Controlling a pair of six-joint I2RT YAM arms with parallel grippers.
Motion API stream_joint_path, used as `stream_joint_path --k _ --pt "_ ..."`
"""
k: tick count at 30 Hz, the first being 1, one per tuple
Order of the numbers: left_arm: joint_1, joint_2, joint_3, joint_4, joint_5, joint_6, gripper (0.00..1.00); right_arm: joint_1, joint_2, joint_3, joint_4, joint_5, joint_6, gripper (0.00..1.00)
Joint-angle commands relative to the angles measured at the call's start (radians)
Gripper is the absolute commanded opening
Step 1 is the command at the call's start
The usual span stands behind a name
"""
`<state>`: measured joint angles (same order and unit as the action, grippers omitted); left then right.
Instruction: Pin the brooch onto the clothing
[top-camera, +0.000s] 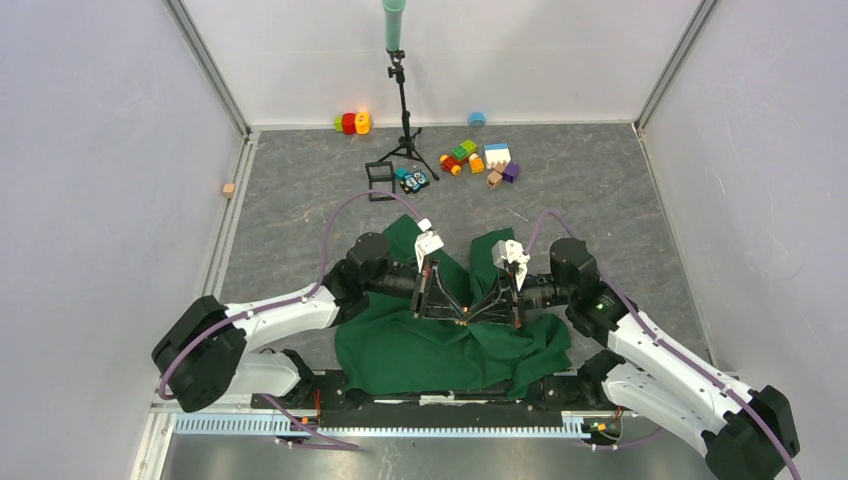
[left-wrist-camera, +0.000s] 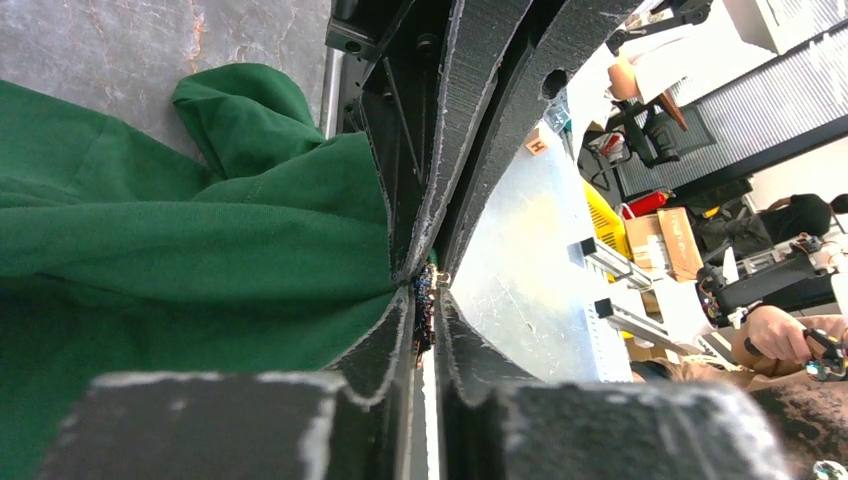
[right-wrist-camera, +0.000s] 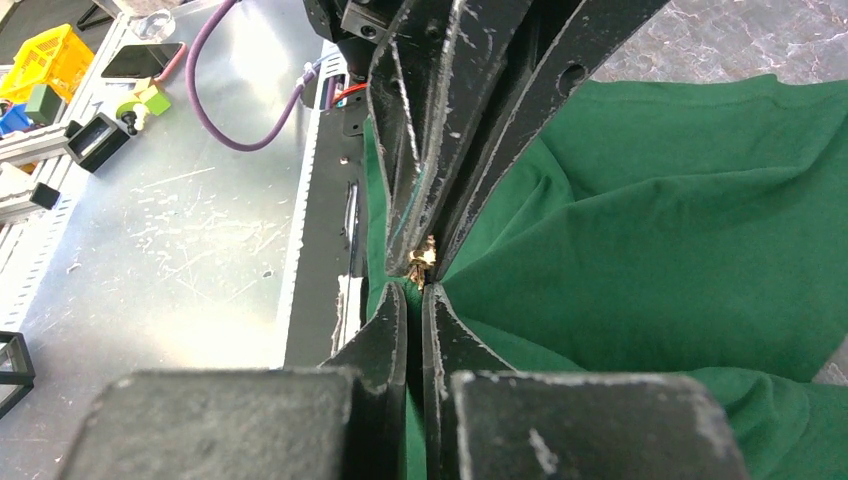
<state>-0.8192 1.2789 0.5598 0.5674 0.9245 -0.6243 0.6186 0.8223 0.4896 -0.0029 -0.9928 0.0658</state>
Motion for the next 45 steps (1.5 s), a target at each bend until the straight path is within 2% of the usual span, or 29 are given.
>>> stream_joint_path --k 1,4,8,17,20,25,30,37,45 --pt "0.002 -0.069 0.011 -0.008 -0.016 0.003 0.23 -0.001 -0.004 -0.011 0.066 0.001 -0.001 0.00" --pt "0.002 -0.097 0.006 -0.071 -0.047 0.040 0.34 0.000 -0.011 -0.013 0.072 0.006 0.002 0.00" --pt "0.002 -0.120 -0.007 -0.128 -0.089 0.071 0.53 0.000 -0.016 -0.014 0.085 0.006 0.012 0.00" --pt "-0.027 -0.142 -0.003 -0.250 -0.154 0.156 0.56 0.000 -0.008 -0.011 0.100 0.011 0.027 0.00" --pt "-0.031 -0.137 -0.003 -0.256 -0.161 0.160 0.46 -0.001 -0.003 -0.011 0.104 0.008 0.031 0.00" --pt "-0.038 -0.128 0.000 -0.250 -0.165 0.155 0.21 0.000 -0.003 -0.012 0.105 0.008 0.035 0.00" --pt "-0.049 -0.100 0.000 -0.165 -0.143 0.111 0.03 0.000 0.020 -0.017 0.119 -0.002 0.042 0.00" --pt "-0.079 -0.043 0.036 -0.141 -0.118 0.110 0.02 -0.001 0.044 -0.045 0.221 -0.027 0.107 0.01" --pt "-0.081 -0.027 0.044 -0.126 -0.121 0.102 0.02 0.000 0.046 -0.062 0.245 -0.026 0.122 0.17"
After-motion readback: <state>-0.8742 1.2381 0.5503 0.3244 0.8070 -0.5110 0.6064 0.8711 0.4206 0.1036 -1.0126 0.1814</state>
